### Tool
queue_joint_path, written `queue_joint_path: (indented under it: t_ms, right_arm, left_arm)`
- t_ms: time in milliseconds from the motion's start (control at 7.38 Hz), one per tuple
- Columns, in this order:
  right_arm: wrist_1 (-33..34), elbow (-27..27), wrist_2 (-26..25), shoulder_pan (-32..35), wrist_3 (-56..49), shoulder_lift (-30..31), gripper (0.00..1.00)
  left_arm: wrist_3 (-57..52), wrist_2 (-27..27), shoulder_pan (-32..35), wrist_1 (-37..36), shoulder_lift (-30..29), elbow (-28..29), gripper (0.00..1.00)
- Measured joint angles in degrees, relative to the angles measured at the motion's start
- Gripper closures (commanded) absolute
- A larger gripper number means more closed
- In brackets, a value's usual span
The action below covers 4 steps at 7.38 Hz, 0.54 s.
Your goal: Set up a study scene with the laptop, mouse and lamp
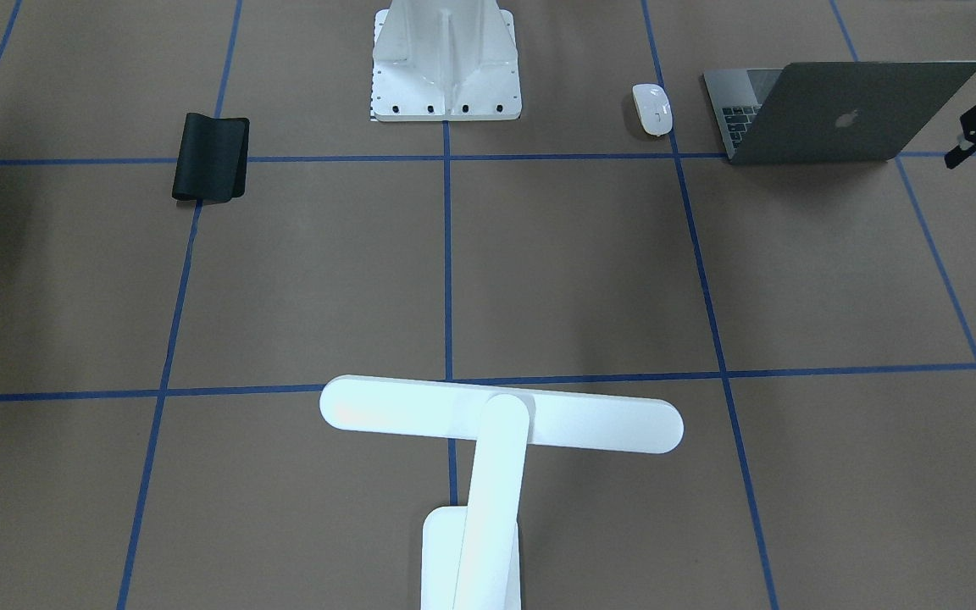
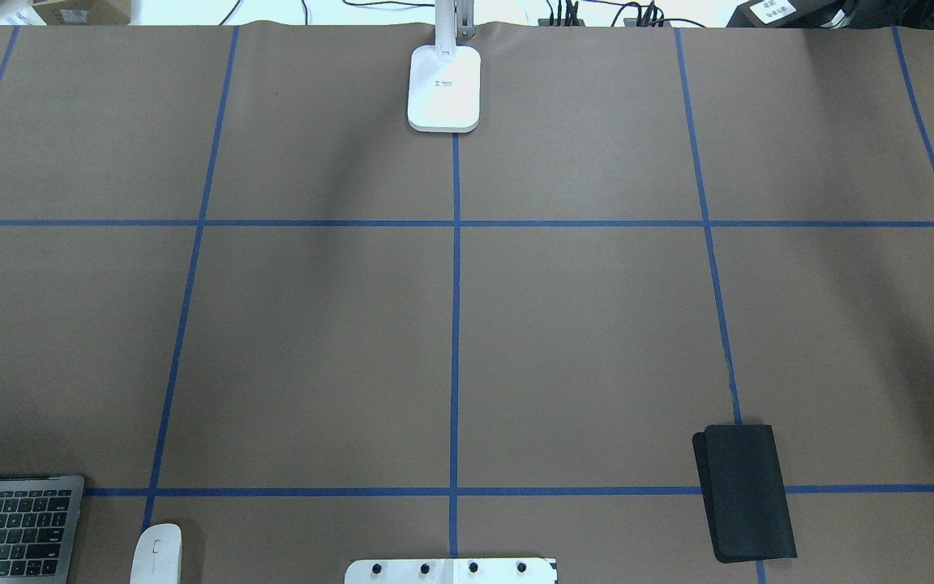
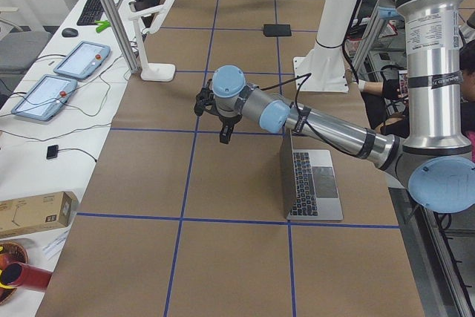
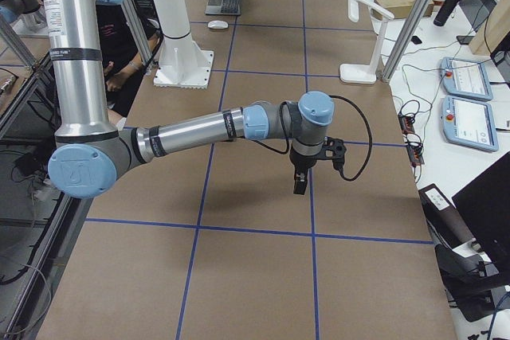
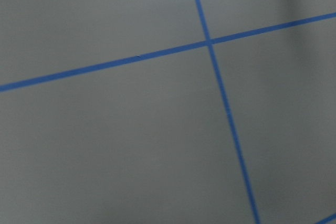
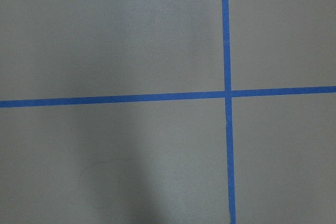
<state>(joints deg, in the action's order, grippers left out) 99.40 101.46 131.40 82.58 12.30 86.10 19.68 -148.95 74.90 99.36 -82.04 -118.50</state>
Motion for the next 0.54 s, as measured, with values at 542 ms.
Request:
queue_joint_path:
  t_ms: [542]
  right_arm:
    - [0.00, -0.12, -0.08, -0.31, 0.00, 0.03, 0.00]
  left_arm:
    - [7.28, 1.18, -11.71, 12.89, 4.95, -4.19, 0.00]
